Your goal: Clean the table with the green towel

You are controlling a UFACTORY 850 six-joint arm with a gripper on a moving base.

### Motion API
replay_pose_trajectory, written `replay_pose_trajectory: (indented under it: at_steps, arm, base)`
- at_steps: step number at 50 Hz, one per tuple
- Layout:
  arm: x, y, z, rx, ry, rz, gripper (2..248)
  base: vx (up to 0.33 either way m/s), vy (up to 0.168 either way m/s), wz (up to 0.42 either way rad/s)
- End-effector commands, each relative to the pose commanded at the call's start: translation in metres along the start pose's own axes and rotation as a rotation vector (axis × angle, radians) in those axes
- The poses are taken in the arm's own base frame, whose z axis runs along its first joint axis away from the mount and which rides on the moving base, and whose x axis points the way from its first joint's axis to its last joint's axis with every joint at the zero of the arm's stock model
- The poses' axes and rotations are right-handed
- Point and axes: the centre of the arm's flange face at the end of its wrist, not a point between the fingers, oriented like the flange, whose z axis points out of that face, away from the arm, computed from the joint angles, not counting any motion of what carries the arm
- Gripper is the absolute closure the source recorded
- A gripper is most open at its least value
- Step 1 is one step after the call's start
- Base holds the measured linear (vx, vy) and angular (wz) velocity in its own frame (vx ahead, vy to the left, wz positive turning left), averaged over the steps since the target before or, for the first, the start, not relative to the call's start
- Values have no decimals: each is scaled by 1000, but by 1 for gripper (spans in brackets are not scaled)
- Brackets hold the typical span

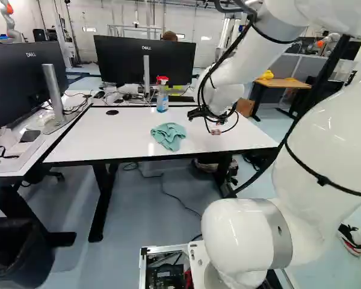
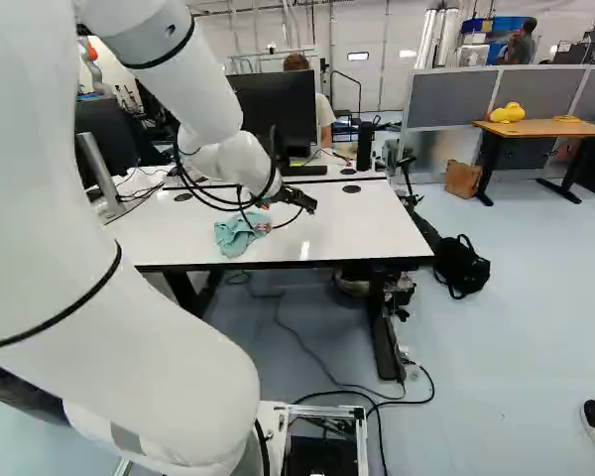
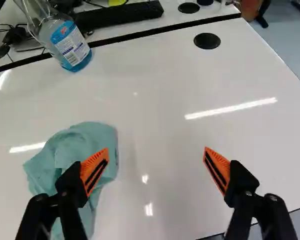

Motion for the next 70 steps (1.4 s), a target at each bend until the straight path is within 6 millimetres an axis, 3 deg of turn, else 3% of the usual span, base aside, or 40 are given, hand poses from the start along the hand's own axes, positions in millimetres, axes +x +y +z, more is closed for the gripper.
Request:
replay_pose_trajectory:
  at_steps: [31, 70]
  arm:
    - [-75, -5, -15, 33, 197, -67, 3]
    - [-138, -7, -36, 78, 357, -113, 3]
  base:
    - [0, 0, 0]
    - [0, 0, 0]
